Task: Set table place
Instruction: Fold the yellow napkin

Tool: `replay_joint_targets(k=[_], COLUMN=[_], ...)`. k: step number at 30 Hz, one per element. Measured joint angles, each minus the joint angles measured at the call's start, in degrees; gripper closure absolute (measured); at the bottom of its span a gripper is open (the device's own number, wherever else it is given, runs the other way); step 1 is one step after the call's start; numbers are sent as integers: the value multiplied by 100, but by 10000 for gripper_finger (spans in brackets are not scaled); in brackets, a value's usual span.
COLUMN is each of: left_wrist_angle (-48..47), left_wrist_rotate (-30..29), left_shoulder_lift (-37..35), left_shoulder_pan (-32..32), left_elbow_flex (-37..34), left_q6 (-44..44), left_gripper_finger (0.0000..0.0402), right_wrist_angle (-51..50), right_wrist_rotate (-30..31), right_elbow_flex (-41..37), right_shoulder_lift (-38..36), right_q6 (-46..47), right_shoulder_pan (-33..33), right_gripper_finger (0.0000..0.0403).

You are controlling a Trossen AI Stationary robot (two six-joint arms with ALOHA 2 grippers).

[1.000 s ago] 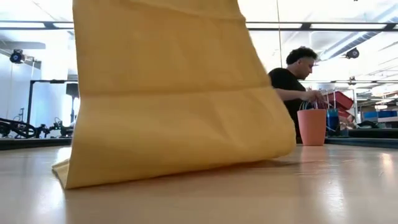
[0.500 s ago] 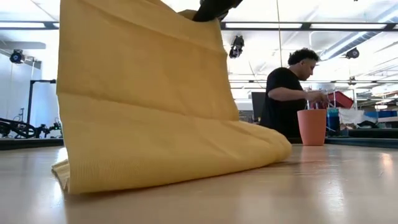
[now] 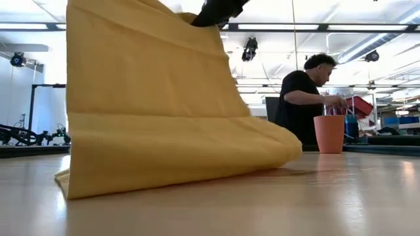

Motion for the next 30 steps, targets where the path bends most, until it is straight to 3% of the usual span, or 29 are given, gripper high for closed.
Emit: replay_joint_targets(k=[19,30], left_wrist_angle=[8,7], left_wrist_rotate=[224,223], left_shoulder_lift=[-24,-541], left_shoulder_pan=[63,174], left_elbow_flex=[-821,-1370], left_q6=[-456,-464], left_gripper_finger=[402,402], right_wrist_angle=[366,573], right_wrist_rotate=[-152,-133], right_elbow_flex=[-43,-38], right_shoulder_lift=[433,529], right_q6=[-548,-635], right_shoulder_pan=[-163,-290], right_gripper_finger=[403,403])
